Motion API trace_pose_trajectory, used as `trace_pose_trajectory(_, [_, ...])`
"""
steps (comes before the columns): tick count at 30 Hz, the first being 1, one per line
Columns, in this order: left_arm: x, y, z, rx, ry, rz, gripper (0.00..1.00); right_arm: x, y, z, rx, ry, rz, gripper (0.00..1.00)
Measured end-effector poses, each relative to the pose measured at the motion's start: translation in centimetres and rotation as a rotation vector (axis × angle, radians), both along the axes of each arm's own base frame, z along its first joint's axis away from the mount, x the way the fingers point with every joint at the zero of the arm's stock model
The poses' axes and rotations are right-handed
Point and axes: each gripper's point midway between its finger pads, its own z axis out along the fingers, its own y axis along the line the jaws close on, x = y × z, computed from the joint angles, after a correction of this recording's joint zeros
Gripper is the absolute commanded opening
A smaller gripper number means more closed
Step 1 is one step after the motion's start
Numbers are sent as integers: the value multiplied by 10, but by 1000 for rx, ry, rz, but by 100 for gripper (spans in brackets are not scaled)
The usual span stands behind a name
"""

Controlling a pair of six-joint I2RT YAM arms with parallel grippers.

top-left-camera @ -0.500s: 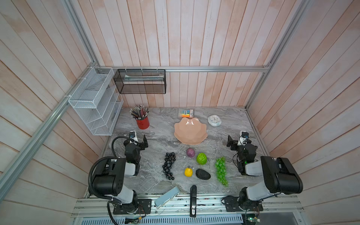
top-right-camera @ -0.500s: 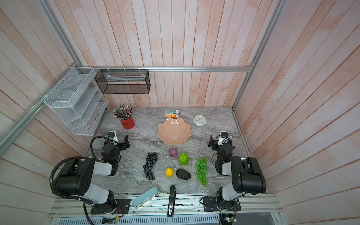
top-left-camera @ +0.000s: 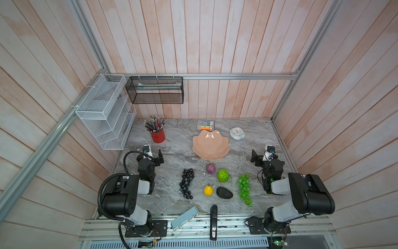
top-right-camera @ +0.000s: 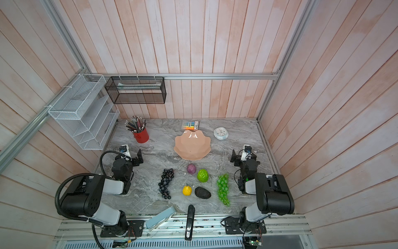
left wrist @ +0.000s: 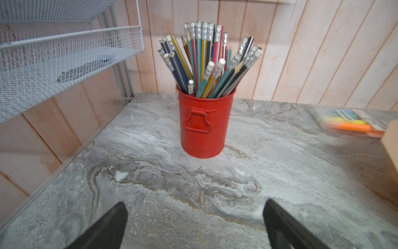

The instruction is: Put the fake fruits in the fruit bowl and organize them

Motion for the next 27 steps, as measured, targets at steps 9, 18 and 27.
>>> trace_pose_trajectory(9, [0,0,0,0,0,0,100,0,0,0,0,0,0,98])
trace_pose_trajectory(18, [0,0,0,0,0,1,100,0,0,0,0,0,-2,98])
trace_pose_trajectory(27, [47,13,51,-37,49,84,100,7,-16,56,40,-67,-102,91])
